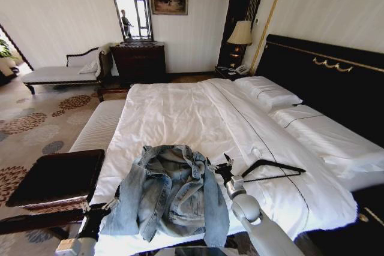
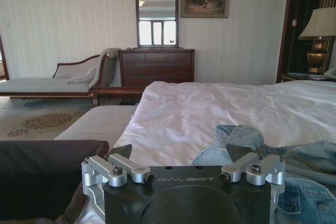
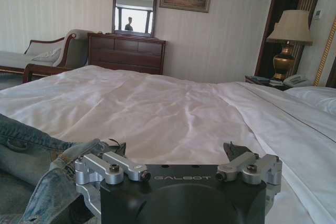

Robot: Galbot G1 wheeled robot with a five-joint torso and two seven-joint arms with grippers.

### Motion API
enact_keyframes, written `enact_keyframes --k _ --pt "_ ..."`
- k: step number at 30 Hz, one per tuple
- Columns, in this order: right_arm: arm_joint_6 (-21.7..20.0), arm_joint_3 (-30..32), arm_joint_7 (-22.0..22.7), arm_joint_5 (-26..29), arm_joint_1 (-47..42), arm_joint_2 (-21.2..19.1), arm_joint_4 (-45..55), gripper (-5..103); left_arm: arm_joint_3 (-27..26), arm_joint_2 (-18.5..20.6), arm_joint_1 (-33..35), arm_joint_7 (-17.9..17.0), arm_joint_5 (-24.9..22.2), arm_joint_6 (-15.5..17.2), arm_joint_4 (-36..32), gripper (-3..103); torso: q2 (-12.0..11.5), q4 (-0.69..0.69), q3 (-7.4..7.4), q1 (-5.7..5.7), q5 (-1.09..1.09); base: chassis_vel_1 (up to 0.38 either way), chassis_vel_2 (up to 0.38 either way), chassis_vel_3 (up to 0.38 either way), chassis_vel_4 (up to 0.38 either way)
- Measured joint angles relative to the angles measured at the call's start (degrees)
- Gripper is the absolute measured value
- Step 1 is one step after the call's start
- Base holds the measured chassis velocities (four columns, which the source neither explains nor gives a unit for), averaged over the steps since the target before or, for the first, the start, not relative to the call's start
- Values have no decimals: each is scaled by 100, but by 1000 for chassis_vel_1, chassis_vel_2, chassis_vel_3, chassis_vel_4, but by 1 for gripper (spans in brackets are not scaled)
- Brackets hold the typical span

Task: Pick up the clothes from the bed and hang them on the clothes hanger.

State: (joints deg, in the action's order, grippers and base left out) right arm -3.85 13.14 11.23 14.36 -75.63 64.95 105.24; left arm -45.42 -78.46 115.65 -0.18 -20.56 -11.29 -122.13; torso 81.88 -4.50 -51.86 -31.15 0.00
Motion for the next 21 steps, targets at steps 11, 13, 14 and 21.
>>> enact_keyframes --k 11,13,14,21 --pt "-93 35 58 101 -105 -82 45 100 -6 -6 -130 -10 -111 34 143 100 0 -1 0 -1 0 -95 -89 90 90" --pt "-98 21 65 80 -120 -70 45 100 -7 -6 -149 -11 -126 44 158 100 -1 -1 0 -2 1 -141 -127 112 133" --pt "-99 18 66 78 -120 -71 45 100 -7 -4 -157 -11 -126 47 173 100 0 -1 0 -2 1 -124 -117 112 112" --pt "-123 14 84 106 -106 -92 45 100 -114 95 -294 -13 -222 85 318 100 0 0 0 -2 0 -78 -90 70 74"
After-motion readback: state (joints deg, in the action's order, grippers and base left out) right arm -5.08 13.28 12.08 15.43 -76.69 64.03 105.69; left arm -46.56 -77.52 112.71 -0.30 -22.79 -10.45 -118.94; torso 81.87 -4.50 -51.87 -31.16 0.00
